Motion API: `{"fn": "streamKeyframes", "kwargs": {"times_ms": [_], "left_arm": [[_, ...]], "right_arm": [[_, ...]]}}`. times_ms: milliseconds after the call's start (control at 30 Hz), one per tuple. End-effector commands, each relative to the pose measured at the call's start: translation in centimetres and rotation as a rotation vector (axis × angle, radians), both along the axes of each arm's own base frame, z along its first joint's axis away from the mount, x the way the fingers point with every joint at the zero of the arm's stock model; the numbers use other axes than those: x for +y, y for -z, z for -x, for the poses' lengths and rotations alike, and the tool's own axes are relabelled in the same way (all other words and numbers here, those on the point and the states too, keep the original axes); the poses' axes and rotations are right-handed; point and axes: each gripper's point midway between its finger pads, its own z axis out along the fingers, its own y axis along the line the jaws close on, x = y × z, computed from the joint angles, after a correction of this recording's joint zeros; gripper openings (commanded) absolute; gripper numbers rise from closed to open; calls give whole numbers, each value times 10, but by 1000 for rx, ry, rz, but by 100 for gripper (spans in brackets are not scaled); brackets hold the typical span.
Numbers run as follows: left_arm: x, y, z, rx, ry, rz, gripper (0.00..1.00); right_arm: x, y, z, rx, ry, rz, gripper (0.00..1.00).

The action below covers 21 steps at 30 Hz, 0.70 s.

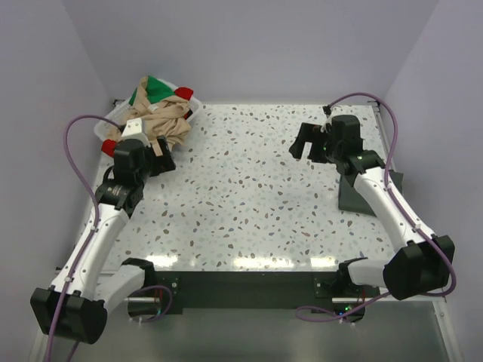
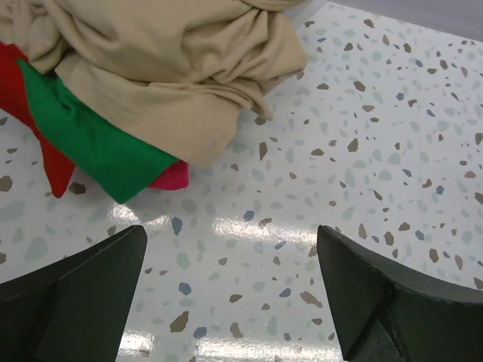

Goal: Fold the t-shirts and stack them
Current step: Grab the tshirt from the pile

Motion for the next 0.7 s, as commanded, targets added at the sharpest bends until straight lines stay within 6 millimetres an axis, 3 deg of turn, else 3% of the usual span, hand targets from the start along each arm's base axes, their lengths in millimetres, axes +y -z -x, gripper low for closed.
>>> {"fn": "streamKeyframes", "kwargs": {"times_ms": [0, 67, 233, 267, 300, 333, 367, 400, 433, 467, 500, 533, 567, 600, 633, 667], "left_arm": [[23, -20, -3, -13, -137, -31, 100], [32, -25, -5, -33, -189, -45, 100], [28, -34, -26, -93, -142, -91, 100], [25, -43, -35, -127, -103, -115, 100], [29, -35, -47, -97, -103, -130, 100], [34, -52, -58, -125, -106, -123, 100], [46, -54, -68, -118, -106, -102, 100], [52, -37, -86, -60, -100, -88, 100], [53, -58, -100, -90, -103, -54, 100], [77, -53, -105, -45, -161, -55, 100], [83, -36, -122, 12, -166, -63, 100], [86, -56, -136, -27, -164, -76, 100], [90, -54, -144, -18, -159, -110, 100], [94, -38, -157, 19, -163, -118, 100], [96, -47, -167, 0, -162, -121, 100], [97, -42, -174, 11, -157, -124, 100]], "right_arm": [[-7, -11, -4, -63, 21, 27, 99], [-9, -11, -4, -64, 27, 31, 99], [-11, -11, -5, -63, 39, 45, 99], [-11, -12, -6, -64, 38, 46, 99], [-11, -15, -7, -70, 40, 44, 99], [-12, -14, -6, -64, 45, 46, 99], [-12, -15, -6, -67, 44, 46, 99], [-12, -16, -7, -67, 51, 41, 99], [-12, -16, -8, -67, 58, 37, 99], [-13, -17, -9, -68, 65, 36, 99], [-13, -18, -10, -68, 79, 26, 99], [-13, -17, -12, -66, 87, 22, 99], [-13, -17, -14, -67, 93, 21, 99], [-12, -19, -16, -68, 101, 11, 99], [-11, -15, -21, -60, 105, 10, 99], [-11, -14, -25, -58, 108, 8, 99]]}}
